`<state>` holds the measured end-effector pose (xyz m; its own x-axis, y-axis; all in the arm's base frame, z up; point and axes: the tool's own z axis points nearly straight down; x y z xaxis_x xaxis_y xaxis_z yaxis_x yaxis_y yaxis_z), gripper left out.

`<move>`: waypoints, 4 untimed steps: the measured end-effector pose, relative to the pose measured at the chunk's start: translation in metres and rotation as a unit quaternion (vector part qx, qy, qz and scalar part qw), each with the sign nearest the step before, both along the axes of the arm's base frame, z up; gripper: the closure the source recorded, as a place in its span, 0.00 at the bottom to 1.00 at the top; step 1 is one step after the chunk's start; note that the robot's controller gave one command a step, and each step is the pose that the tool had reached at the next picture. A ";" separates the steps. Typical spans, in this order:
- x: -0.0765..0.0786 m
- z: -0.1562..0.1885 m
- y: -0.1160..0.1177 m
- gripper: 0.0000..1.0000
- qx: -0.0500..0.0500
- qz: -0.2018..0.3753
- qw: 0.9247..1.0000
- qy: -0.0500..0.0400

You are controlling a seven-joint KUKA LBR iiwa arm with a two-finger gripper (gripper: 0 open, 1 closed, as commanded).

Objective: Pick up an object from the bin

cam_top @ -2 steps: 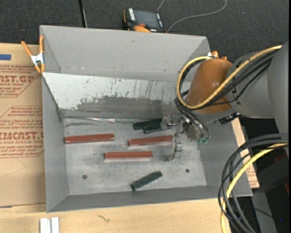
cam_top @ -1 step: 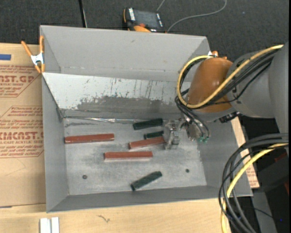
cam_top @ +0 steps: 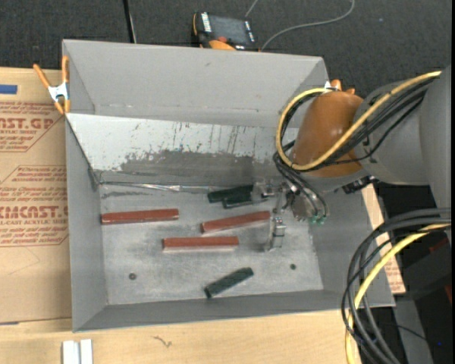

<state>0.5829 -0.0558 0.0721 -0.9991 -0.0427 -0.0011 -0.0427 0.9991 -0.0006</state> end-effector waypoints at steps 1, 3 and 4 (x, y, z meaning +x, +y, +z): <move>0.002 0.002 0.000 1.00 0.000 0.000 1.000 -0.003; -0.015 -0.002 0.004 0.00 0.000 0.081 0.997 0.000; -0.004 -0.002 0.073 0.00 0.001 0.125 0.992 -0.002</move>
Offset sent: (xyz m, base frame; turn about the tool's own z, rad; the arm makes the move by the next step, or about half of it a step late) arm 0.0000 0.0000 0.0000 0.0000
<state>0.5792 0.0167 0.0706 -0.9575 -0.2885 -0.0049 -0.2885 0.9575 0.0017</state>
